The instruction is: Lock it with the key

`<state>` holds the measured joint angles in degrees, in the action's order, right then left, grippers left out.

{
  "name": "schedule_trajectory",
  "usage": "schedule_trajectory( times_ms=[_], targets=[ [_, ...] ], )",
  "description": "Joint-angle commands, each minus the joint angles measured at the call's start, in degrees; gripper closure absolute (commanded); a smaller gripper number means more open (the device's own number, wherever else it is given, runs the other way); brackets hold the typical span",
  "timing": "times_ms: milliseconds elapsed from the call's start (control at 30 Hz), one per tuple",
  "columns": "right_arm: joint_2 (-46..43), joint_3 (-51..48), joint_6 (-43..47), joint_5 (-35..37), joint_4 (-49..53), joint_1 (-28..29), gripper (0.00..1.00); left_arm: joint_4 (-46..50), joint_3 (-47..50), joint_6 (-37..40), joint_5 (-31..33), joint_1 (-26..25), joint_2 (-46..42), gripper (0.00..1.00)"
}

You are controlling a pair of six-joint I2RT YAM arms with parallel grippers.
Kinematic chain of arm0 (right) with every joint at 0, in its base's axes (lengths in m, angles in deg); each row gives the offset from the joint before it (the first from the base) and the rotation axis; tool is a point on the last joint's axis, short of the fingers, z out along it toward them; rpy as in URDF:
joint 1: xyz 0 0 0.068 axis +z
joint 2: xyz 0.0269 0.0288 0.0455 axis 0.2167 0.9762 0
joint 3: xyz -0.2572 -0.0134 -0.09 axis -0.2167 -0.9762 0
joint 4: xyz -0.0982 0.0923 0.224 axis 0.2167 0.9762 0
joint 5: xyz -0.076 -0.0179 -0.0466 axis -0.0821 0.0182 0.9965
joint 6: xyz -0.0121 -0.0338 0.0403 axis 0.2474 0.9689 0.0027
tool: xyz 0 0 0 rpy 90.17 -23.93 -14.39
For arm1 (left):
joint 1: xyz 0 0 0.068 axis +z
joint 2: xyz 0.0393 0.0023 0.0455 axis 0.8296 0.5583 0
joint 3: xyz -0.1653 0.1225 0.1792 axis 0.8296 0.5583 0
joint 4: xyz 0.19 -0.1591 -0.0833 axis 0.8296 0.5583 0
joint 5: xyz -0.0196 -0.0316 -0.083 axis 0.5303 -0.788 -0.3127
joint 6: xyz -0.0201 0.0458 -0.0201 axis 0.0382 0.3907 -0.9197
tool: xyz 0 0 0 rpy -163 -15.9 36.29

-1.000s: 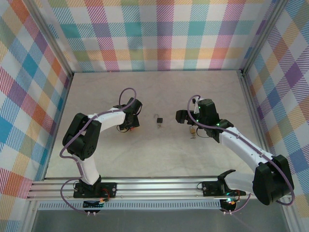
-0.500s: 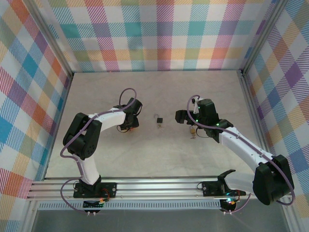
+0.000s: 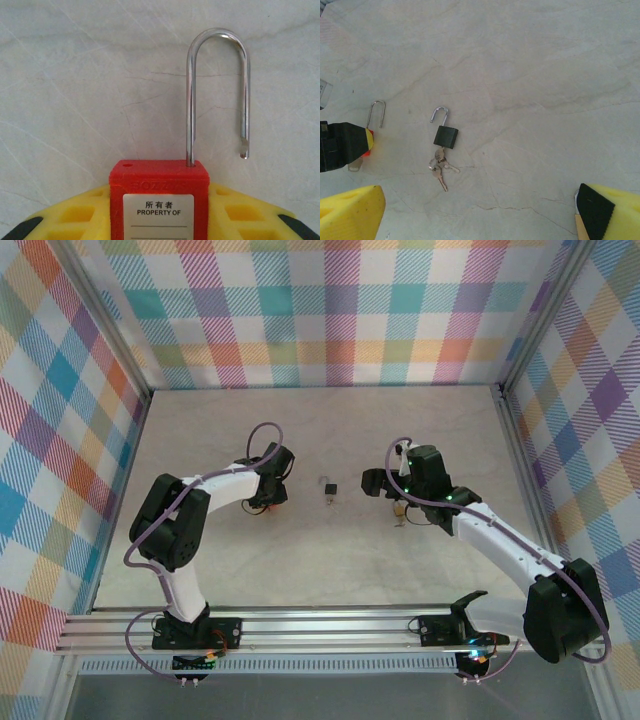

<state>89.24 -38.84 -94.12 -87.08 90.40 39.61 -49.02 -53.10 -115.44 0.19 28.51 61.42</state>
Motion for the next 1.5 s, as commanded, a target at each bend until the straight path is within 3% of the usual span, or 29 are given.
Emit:
schedule_trajectory(
  times_ms=[0, 433, 600, 700, 900, 1133, 1467],
  targets=[
    [0.32, 2.04, 0.64, 0.29, 0.38, 0.41, 0.01, 0.68, 1.94, 0.95, -0.25, -1.37, -4.9, 1.0],
    [-4.34, 4.11, -3.03, -9.23, 2.39, 0.56, 0.01, 11.38, 1.86, 8.26, -6.23, -8.98, -23.92, 1.0],
    [-7.44, 5.56, -6.17, -11.89, 4.78, 0.55, 0.01, 21.88, -4.14, 16.95, -5.46, -11.54, -28.12, 1.0],
    [-7.71, 6.71, -8.45, -13.12, 6.33, 0.51, 0.01, 23.83, -3.81, 23.94, -1.85, -12.89, -31.9, 1.0],
    [-4.43, 8.68, -15.01, -19.34, 6.91, 0.68, 0.03, 13.68, 5.6, 30.18, 1.44, -17.12, -40.95, 1.0],
    [-2.27, 9.02, -22.72, -19.56, 6.04, 2.66, 0.07, 4.11, 10.1, 41.28, 5.91, -19.35, -44.83, 1.0],
    [1.88, 9.92, -29.81, -19.3, 1.94, 9.04, 0.11, -9.25, 13.08, 55.72, 7.12, -23.76, -43.04, 1.0]
  ],
)
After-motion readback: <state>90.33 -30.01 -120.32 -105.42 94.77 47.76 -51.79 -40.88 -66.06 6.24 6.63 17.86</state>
